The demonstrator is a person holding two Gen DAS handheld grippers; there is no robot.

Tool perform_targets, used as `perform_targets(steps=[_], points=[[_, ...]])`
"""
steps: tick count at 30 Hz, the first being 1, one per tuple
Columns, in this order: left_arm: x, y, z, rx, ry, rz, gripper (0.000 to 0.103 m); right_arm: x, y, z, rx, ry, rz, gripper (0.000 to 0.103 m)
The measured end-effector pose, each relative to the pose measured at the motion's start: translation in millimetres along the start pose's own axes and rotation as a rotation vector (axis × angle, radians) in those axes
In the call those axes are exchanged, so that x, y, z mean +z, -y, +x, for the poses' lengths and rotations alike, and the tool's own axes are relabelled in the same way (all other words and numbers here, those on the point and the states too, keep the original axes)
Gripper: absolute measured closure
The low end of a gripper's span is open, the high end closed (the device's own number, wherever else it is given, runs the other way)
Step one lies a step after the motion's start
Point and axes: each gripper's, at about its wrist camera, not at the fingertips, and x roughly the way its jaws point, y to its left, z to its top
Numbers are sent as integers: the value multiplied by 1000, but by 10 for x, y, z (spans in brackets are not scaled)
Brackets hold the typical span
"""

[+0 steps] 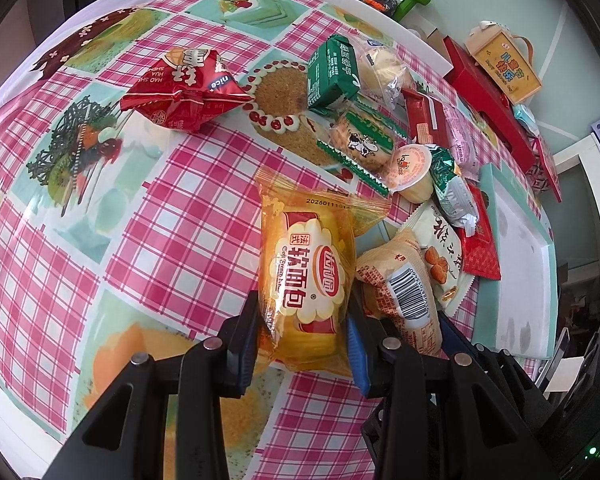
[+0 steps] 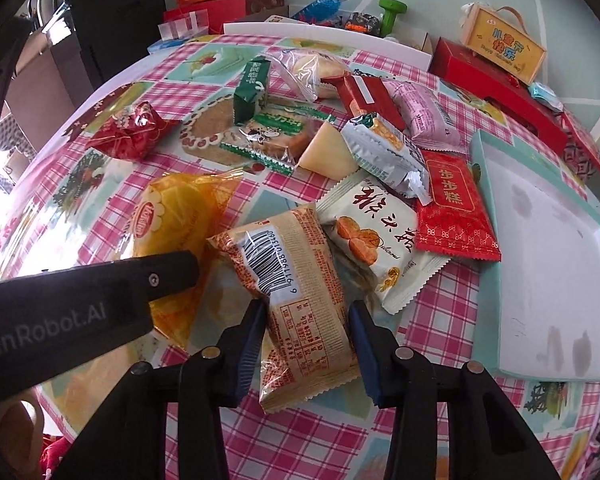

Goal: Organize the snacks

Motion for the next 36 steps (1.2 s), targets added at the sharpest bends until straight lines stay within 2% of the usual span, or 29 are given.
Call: perform_targets(steps=[10,24,36], points=[[14,-4,-26,1,10,2,63,-18,26,-86,8,23,15,62],[-10,8,-168,4,52,14,63,-45,160,-220,139,36,95,64],[-47,111,-247,41,84,44,64,-55,324,-375,154,79,133,65]])
